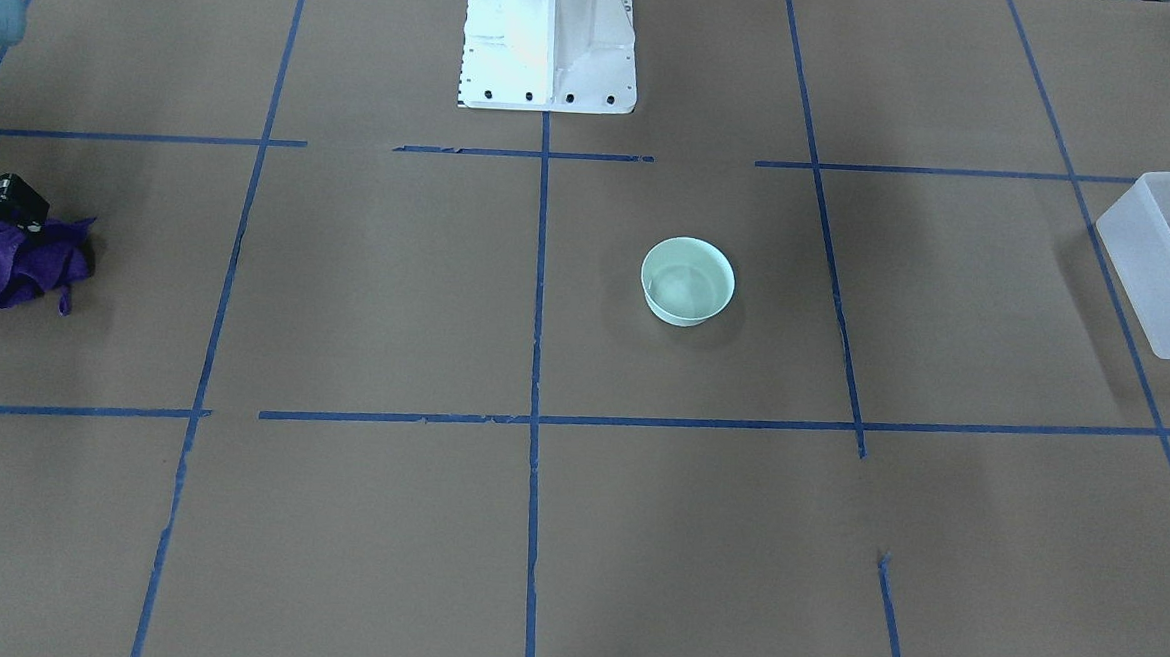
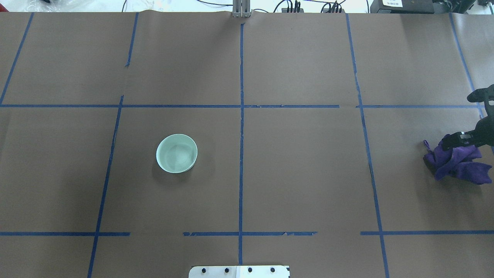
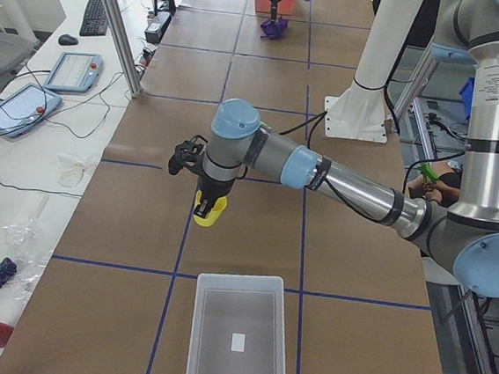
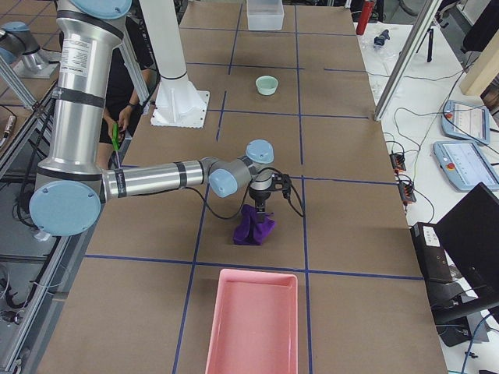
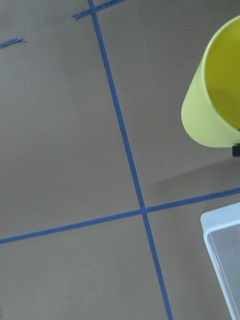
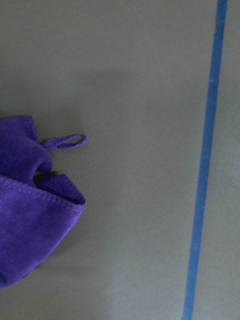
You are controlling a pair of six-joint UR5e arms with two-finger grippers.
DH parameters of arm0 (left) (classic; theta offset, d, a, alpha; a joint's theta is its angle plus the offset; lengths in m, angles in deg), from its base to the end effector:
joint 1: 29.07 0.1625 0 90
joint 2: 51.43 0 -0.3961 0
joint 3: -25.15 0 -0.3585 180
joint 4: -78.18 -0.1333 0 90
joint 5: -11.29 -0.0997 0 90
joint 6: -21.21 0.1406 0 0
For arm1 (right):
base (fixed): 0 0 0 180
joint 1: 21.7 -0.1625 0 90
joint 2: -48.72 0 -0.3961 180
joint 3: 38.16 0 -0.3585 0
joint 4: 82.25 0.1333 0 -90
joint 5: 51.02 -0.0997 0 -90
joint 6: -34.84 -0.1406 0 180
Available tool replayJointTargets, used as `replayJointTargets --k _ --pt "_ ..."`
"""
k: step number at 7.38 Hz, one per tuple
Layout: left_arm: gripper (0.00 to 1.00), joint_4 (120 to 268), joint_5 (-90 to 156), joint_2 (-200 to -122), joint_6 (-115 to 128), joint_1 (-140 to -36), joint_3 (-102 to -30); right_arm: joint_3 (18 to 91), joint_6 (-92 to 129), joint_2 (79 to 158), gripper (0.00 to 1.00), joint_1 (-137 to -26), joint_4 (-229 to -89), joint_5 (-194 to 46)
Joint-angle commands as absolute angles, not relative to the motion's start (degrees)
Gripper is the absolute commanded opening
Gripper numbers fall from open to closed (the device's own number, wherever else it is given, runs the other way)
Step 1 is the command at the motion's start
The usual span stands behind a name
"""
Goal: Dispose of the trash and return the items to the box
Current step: 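Carry the yellow cup to the clear bin while the right gripper grasps the purple cloth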
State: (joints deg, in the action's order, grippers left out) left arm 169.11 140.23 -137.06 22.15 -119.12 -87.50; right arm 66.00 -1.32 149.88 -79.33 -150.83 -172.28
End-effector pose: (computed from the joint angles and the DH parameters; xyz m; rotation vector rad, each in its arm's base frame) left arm -0.0453 -0.4403 0.5155 0.3281 0.6705 0.1287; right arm -0.1749 -0.3886 0.6006 0.0409 -0.6776 -0.0527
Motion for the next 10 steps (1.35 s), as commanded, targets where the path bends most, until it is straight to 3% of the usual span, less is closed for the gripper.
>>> replayJointTargets --k 1,2,3,4,5,6,10 --pt "0.00 169.06 140.05 -137.12 28.29 -121.77 -84.64 63.54 -1.28 150.24 1.00 -78.40 -150.97 -172.22" --pt "0.00 169.06 139.79 -137.12 30.77 -123.44 -83.49 63.44 -1.80 150.06 1.00 -76.56 -150.89 -171.96" --pt "0.00 169.15 139.70 -137.12 32.27 -124.94 -82.96 62.57 -1.98 149.28 0.92 -75.85 -150.98 -172.13" --pt "0.00 169.15 139.70 -137.12 34.11 -126.17 -82.69 62.39 -2.33 148.49 0.56 -75.75 -151.76 -172.13" --pt "0.00 169.15 139.70 -137.12 36.05 -127.40 -81.82 61.52 -2.33 148.39 0.04 -75.75 -151.59 -171.87" --pt "0.00 169.23 139.00 -137.12 37.20 -128.02 -81.38 61.16 -2.33 148.39 0.00 -75.67 -151.42 -171.96" --pt "0.00 172.82 133.64 -137.29 41.51 -128.12 -74.28 64.83 -2.42 148.83 0.00 -78.72 -151.94 -173.53"
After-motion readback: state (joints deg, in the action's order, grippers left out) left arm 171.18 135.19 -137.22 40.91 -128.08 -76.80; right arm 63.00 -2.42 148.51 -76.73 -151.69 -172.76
